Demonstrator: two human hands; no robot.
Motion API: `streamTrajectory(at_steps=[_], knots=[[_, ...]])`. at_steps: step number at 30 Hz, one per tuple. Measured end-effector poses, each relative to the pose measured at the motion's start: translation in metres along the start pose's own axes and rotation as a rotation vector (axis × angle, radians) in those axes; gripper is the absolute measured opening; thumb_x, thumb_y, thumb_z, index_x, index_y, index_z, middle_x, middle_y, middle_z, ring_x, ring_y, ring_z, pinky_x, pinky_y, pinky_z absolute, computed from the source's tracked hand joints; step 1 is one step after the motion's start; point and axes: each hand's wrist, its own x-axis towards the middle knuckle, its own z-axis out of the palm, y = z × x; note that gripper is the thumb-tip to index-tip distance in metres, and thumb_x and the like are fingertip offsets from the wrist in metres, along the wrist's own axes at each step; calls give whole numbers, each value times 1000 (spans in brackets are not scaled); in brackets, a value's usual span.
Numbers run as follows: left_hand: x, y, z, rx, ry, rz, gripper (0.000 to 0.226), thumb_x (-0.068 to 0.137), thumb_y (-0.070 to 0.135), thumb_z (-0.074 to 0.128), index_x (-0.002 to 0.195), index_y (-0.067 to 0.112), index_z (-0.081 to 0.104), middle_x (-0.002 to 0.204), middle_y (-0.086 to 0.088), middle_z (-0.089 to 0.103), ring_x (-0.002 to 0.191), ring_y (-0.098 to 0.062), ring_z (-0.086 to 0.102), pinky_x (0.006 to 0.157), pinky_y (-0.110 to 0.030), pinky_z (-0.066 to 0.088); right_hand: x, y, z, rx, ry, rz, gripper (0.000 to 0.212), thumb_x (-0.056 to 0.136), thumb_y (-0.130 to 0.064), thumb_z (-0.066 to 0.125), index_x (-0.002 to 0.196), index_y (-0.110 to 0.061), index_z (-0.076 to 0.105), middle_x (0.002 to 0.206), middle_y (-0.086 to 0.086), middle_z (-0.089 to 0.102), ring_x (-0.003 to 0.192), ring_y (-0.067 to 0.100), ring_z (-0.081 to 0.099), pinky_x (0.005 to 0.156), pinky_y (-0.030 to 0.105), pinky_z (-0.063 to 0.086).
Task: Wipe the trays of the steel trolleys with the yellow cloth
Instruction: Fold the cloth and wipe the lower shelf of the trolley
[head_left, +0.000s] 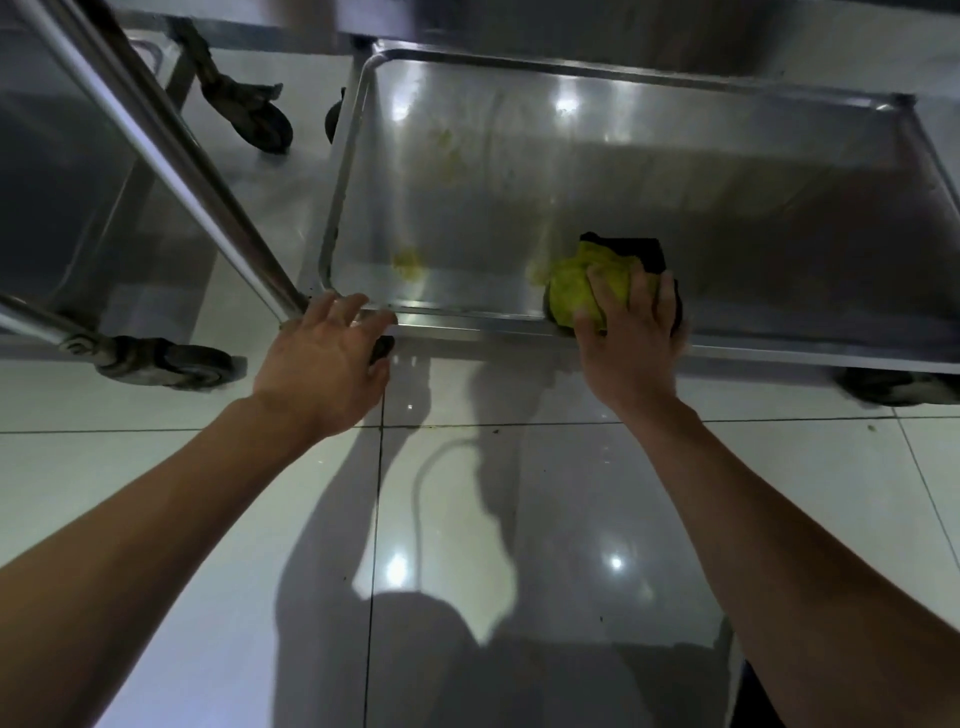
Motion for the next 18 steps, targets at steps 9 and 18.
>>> streamTrajectory(at_steps=[9,18], knots=[[0,-5,21,69,-2,-74,63,96,45,50,153,27,32,151,-11,33,141,-33,30,103,-55,35,-6,-15,13,-73,39,-27,48,104,-40,31,152,-37,28,163,7,21,149,34,14,110,68,20],[-5,-8,26,21,29,-59,69,94,46,51,155,28,26,152,-10,27,146,-33,26,105,-54,40,-9,-112,40,-13,-90,-243,53,103,-40,22,156,-39,18,167,2,10,154,27,4,115,67,12]])
